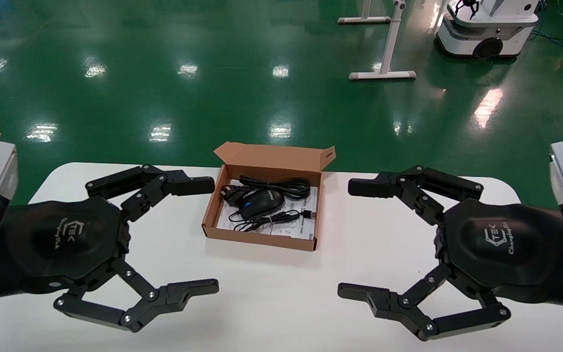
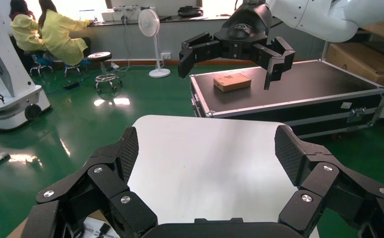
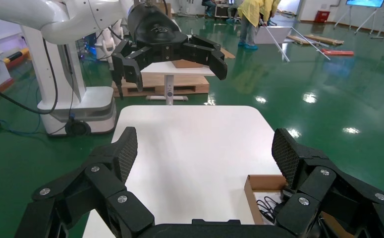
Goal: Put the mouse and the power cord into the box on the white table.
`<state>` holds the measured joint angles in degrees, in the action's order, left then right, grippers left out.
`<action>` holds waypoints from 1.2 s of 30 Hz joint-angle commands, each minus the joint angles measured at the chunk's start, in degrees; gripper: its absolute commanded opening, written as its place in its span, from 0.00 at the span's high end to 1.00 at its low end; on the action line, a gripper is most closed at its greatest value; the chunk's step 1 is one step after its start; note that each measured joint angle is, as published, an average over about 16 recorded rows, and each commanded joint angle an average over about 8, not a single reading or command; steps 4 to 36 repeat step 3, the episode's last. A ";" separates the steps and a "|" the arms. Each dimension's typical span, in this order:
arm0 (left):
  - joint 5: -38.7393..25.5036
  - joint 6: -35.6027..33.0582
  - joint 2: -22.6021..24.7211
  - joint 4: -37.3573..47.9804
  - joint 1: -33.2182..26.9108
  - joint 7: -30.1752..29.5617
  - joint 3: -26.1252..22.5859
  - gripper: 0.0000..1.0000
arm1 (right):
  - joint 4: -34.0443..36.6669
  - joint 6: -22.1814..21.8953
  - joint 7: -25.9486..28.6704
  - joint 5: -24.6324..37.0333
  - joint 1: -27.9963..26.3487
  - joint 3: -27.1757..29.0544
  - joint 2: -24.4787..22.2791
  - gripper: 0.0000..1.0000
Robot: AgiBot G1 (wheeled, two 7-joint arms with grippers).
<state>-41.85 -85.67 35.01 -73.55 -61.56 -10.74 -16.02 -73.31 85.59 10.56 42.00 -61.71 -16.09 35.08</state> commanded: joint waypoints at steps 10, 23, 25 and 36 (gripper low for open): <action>0.00 0.00 0.00 0.00 0.00 0.00 0.00 0.00 | 0.00 0.00 0.00 0.00 0.00 0.00 0.00 0.00; 0.00 0.00 0.00 0.00 0.00 0.00 0.00 0.00 | 0.00 0.00 0.00 0.00 0.00 0.00 0.00 0.00; 0.00 0.00 0.00 0.00 0.00 0.00 0.00 0.00 | 0.00 0.00 0.00 0.00 0.00 0.00 0.00 0.00; 0.00 0.00 0.00 0.00 0.00 0.00 0.00 0.00 | 0.00 0.00 0.00 0.00 0.00 0.00 0.00 0.00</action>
